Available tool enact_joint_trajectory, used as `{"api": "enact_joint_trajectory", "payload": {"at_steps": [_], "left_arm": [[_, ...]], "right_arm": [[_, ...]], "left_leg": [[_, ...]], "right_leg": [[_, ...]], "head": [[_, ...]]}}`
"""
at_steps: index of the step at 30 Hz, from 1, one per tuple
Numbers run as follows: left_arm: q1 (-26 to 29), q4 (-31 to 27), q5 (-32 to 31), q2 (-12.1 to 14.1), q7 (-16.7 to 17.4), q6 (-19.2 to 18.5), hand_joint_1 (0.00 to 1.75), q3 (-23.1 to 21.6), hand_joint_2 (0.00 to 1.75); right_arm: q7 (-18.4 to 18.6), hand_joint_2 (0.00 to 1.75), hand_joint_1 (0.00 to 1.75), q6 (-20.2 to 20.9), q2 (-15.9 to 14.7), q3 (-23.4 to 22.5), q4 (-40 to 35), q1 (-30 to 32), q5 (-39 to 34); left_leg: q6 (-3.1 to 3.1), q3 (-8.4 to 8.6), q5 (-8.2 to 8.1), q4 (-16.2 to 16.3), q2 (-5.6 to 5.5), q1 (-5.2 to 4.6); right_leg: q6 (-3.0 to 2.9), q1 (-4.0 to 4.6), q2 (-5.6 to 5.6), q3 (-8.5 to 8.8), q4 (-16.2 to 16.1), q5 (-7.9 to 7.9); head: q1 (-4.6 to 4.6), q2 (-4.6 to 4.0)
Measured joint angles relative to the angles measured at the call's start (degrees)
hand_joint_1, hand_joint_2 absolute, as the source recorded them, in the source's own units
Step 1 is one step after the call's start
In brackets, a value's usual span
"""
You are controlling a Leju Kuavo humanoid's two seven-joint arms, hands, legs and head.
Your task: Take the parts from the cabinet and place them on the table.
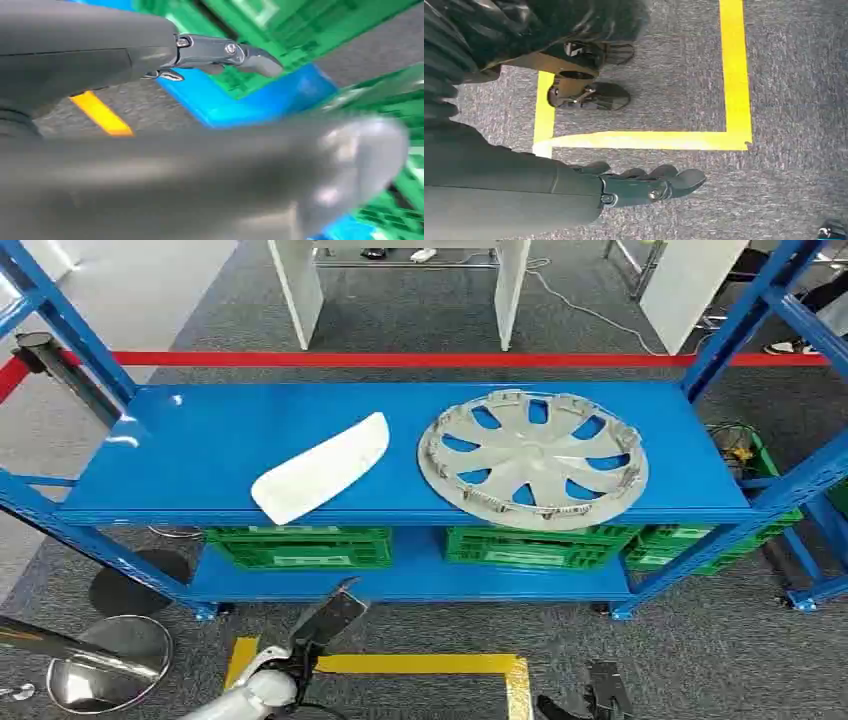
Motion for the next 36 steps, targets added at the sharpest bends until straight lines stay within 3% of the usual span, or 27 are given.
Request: {"api": "enact_joint_trajectory", "payload": {"at_steps": [11,19,26,36], "left_arm": [[-1.1,-6.1,-6.2,-2.1,-2.5,-8.4,0.0,2.3,1.75],[-2.0,-9.1,-6.7,-3.7,-4.3,-10.5,0.0,2.1,1.75],[-3.0,-16.2,-2.7,-5.3,-7.3,-13.3,0.0,0.9,1.75],[-5.0,-24.2,3.4,-5.2,-7.7,-14.0,0.0,0.7,1.75]], "right_arm": [[1.0,1.75,0.0,0.9,0.4,-1.7,0.0,-0.6,2.6],[1.1,1.75,0.0,0.9,0.7,-2.0,0.0,-0.9,3.5],[0.9,1.75,0.0,1.0,1.2,-2.3,0.0,-1.3,5.2],[0.9,1.75,0.0,1.0,1.6,-2.9,0.1,-1.4,6.2]], "left_leg": [[0.0,-0.01,0.0,0.0,0.0,0.0],[0.0,0.0,0.0,0.0,0.0,-0.01],[0.0,-0.01,0.0,0.0,0.0,-0.01],[0.0,-0.01,0.0,0.0,0.0,0.0]], "right_leg": [[0.0,0.0,-0.03,0.0,0.0,0.0],[0.0,0.0,-0.03,-0.02,0.0,0.01],[0.0,0.0,-0.03,-0.02,0.0,0.01],[0.0,0.0,-0.02,0.0,0.0,0.01]], "head": [[0.02,0.0],[0.0,0.0],[0.02,0.0],[0.02,0.0]]}}
